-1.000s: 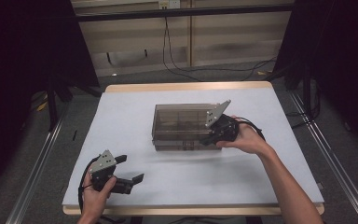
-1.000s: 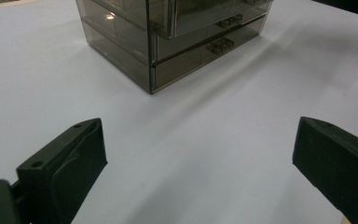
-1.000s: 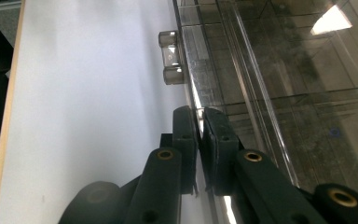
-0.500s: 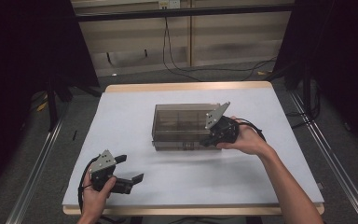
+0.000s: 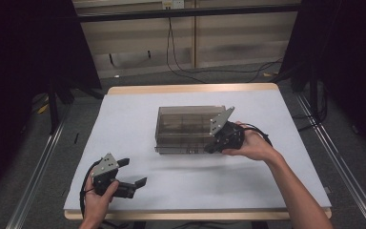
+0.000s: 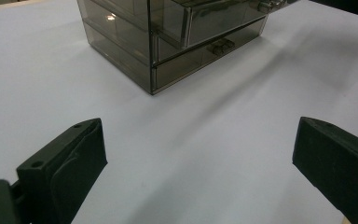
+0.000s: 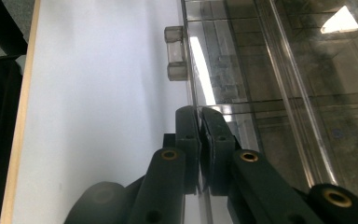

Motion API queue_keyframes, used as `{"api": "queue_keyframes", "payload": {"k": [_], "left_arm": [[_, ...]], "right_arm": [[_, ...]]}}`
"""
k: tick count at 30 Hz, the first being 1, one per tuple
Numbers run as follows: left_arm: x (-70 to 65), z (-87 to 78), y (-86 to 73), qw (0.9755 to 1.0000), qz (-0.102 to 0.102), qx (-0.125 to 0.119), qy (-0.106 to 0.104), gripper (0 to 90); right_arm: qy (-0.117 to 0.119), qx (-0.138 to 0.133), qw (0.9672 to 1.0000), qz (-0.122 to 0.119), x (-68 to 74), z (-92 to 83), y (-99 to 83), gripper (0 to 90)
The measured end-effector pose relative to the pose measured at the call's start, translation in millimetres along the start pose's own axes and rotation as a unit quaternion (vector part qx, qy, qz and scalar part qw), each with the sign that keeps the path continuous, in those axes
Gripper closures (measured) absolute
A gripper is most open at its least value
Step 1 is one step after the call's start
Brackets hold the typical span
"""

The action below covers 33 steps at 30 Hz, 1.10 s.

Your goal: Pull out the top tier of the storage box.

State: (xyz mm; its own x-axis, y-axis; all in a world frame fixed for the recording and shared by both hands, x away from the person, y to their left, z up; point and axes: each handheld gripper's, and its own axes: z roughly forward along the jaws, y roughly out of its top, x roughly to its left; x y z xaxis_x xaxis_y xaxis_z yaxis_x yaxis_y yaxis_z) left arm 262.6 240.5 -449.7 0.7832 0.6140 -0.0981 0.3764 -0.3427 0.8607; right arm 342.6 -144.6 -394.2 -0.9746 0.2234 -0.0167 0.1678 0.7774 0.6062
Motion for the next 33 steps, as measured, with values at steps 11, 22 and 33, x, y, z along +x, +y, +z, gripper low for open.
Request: {"api": "queue_keyframes", "payload": {"k": [11, 22, 33], "left_arm": [[0.3, 0.3, -0.3, 1.0000, -0.002, 0.000, -0.001, 2.6], [0.5, 0.1, -0.3, 1.0000, -0.001, 0.000, 0.000, 2.5], [0.0, -0.5, 0.0, 1.0000, -0.003, -0.002, -0.001, 2.5]], "right_arm": [[0.002, 0.000, 1.0000, -0.003, 3.6, -0.2, -0.2, 87.3], [0.010, 0.002, 0.9999, -0.002, 8.1, -0.4, 0.1, 87.9], [0.016, 0.009, 0.9998, -0.006, 11.2, -0.6, 1.0, 88.7]]}}
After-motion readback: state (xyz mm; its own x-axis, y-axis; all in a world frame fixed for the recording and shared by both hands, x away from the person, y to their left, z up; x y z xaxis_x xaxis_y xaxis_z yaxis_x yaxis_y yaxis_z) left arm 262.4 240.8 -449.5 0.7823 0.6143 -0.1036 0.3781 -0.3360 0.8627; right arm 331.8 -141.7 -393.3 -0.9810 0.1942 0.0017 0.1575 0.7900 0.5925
